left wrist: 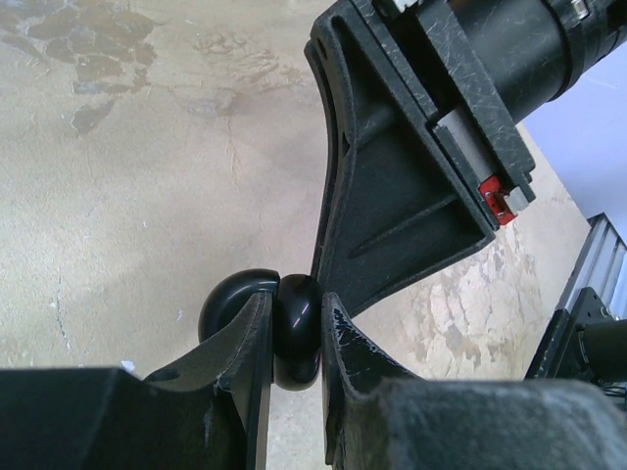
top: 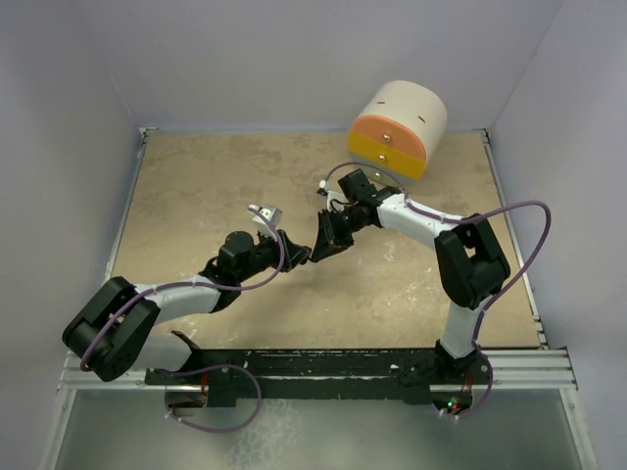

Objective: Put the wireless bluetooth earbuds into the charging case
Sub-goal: Place the earbud in the charging case.

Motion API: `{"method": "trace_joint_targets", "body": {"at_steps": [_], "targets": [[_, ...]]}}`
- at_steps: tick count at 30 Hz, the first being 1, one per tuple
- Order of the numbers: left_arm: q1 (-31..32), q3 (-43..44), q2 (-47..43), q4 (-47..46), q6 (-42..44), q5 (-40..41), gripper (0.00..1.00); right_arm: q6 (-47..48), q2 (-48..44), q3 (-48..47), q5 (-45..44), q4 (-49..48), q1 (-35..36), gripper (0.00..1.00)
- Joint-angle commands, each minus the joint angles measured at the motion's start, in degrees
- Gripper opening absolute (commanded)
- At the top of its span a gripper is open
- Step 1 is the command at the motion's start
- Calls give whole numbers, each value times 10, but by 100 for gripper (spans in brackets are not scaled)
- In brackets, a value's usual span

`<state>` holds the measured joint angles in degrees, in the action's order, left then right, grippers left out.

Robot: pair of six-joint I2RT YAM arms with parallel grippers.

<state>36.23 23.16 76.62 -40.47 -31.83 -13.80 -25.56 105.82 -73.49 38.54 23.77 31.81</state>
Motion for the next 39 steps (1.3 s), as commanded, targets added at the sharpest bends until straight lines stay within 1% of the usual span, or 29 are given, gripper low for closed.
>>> {"method": "trace_joint_targets", "body": {"at_steps": [1, 8, 23, 39], "targets": [[14, 27, -7, -16, 7, -20, 0, 9, -2, -35, 7, -8, -2, 0], [17, 29, -9, -17, 8, -18, 0, 12, 0, -44, 1, 2, -1, 0], [20, 36, -28, -1, 13, -10, 0, 15, -5, -22, -2, -6, -1, 0], [20, 43, -22, 6, 16, 11, 0, 18, -13, -10, -2, -13, -1, 0]]}}
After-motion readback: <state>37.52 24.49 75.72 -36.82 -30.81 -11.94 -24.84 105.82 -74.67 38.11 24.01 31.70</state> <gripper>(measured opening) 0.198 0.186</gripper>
